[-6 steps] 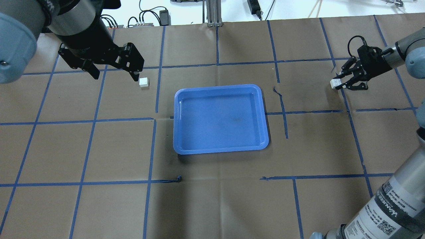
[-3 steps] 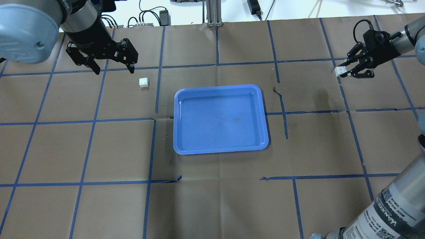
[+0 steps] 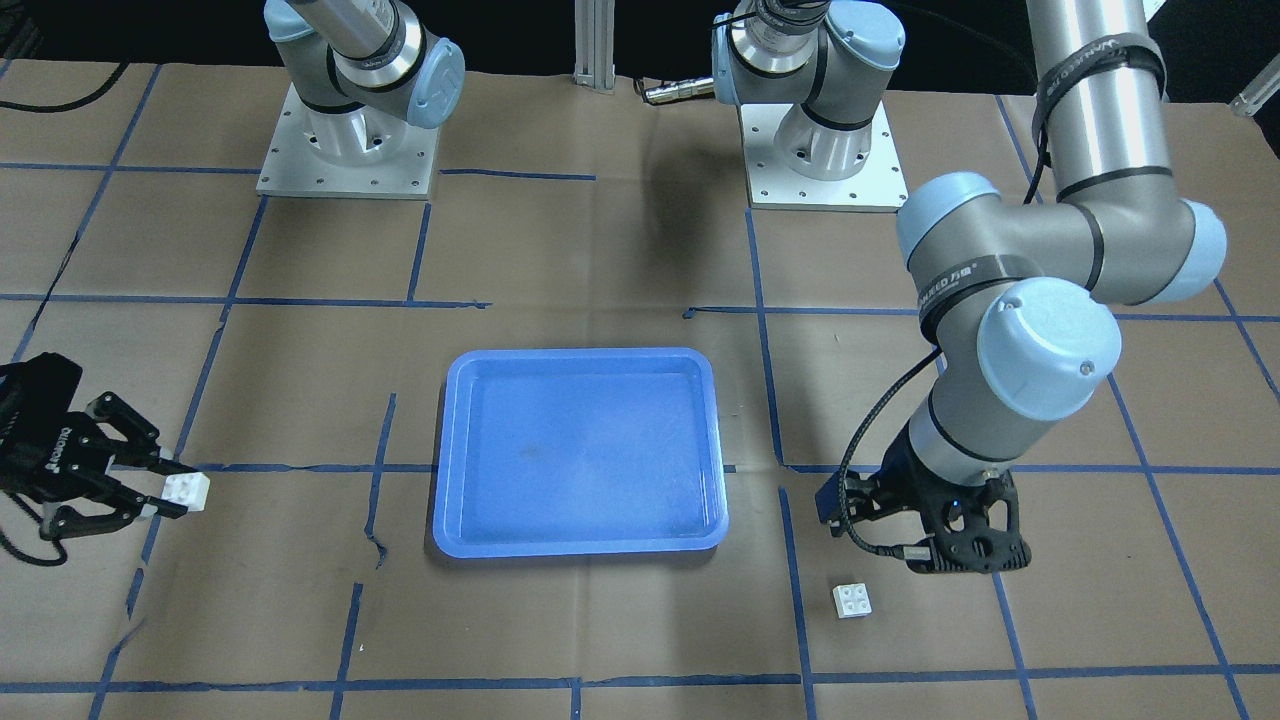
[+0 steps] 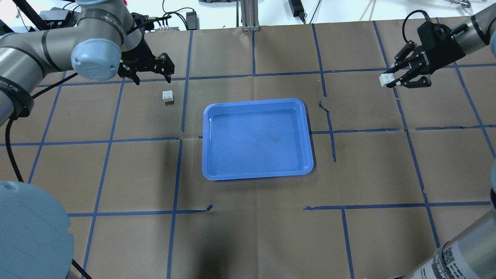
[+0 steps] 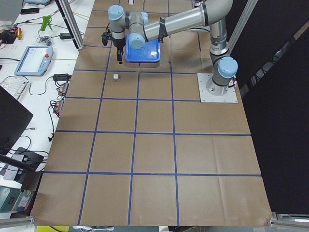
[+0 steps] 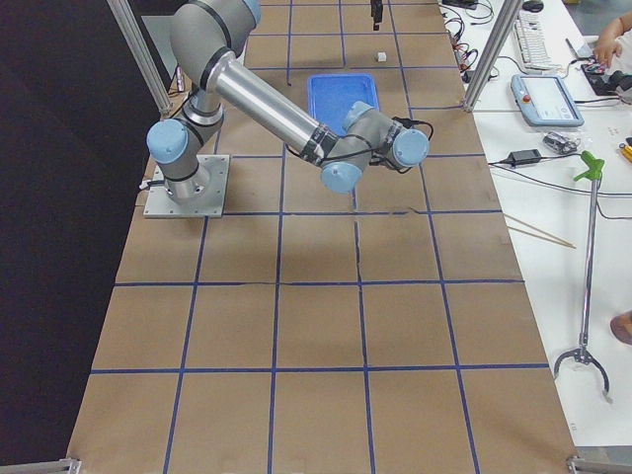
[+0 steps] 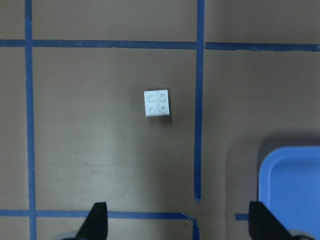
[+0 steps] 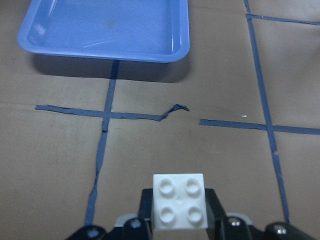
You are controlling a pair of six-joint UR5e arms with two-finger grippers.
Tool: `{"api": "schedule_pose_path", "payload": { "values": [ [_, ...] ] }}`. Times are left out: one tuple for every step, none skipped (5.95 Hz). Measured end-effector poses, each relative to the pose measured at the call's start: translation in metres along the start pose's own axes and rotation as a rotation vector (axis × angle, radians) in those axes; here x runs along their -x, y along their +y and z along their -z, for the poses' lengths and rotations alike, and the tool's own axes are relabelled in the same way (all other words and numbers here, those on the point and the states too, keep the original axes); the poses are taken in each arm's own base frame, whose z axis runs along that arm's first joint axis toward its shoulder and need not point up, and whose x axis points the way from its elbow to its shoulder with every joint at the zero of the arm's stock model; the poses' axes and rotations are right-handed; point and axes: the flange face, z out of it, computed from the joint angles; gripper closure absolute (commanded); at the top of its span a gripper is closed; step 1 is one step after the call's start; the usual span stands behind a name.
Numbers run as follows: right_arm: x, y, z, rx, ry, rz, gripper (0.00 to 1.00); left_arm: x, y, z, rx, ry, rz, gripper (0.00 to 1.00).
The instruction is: Assemble white blocks and place on blue tray
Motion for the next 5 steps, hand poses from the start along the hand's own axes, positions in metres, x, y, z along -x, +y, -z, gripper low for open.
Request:
{"api": "schedule_pose_path", "payload": {
  "values": [
    [0.026,-0.024,-0.004,-0.014,-0.006,0.008,0.77,0.007,-0.016,-0.045,-0.034,-0.006,-0.002,0.01],
    [0.050,-0.039,-0.013,-0.035,-0.007,0.011,0.76,0.016,-0.024,-0.079,-0.048,-0.011,0.005,0.01],
    [0.062,-0.043,-0.024,-0.063,0.000,0.005,0.76,0.021,-0.026,-0.100,-0.043,-0.010,0.015,0.11],
    [0.067,-0.044,-0.031,-0.080,0.007,0.000,0.76,0.022,-0.024,-0.112,-0.032,-0.005,0.020,0.47],
    [0.068,-0.043,-0.034,-0.087,0.009,-0.003,0.76,0.022,-0.022,-0.118,-0.022,0.000,0.021,0.70]
  ]
}}
